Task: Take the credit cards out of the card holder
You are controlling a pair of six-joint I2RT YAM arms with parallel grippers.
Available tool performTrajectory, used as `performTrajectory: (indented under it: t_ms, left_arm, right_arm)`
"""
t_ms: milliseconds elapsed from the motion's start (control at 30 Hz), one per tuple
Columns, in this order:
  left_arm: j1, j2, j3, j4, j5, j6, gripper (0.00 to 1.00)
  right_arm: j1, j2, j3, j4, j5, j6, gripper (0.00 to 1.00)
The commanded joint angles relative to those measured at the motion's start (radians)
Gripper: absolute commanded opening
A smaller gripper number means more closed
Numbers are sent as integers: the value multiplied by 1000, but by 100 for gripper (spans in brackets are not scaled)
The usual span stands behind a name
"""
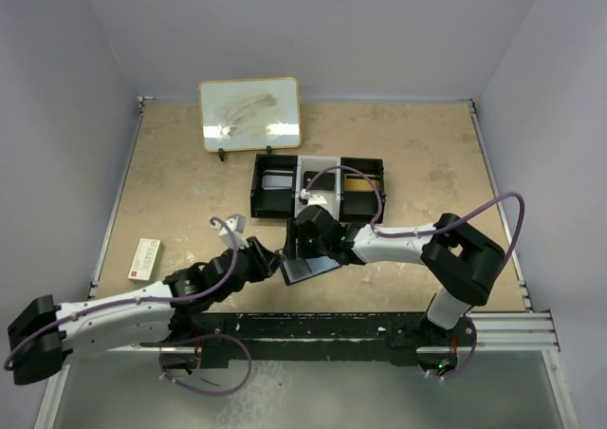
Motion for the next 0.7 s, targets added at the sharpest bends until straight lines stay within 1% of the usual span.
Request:
performTrajectory:
  t_ms: [0, 133, 267, 367, 467, 567, 667]
  left_arm:
    - [1, -192, 56, -321, -216, -76, 29]
    - [2, -299, 100, -501, -304, -109, 29]
    - [0, -320, 151, -602, -356, -103, 29]
    - [1, -305, 185, -631, -371, -92, 29]
    - [0, -288, 201, -634, -369, -81, 29]
    - [1, -280, 200, -615, -357, -70, 29]
    - [1, -272, 191, -587, -334, -55, 29]
  right_arm:
    - [28, 46, 66, -140, 58, -119, 64]
    - [69, 91, 123, -204, 103, -165, 67]
    - [110, 143, 185, -277, 161, -189, 70]
    - [126, 186, 221, -328, 199, -194, 69]
    - [130, 201, 233, -338, 197, -186, 66]
    - [129, 176, 200, -276, 112, -178, 63]
    - [117, 138, 145, -183, 43, -168, 63]
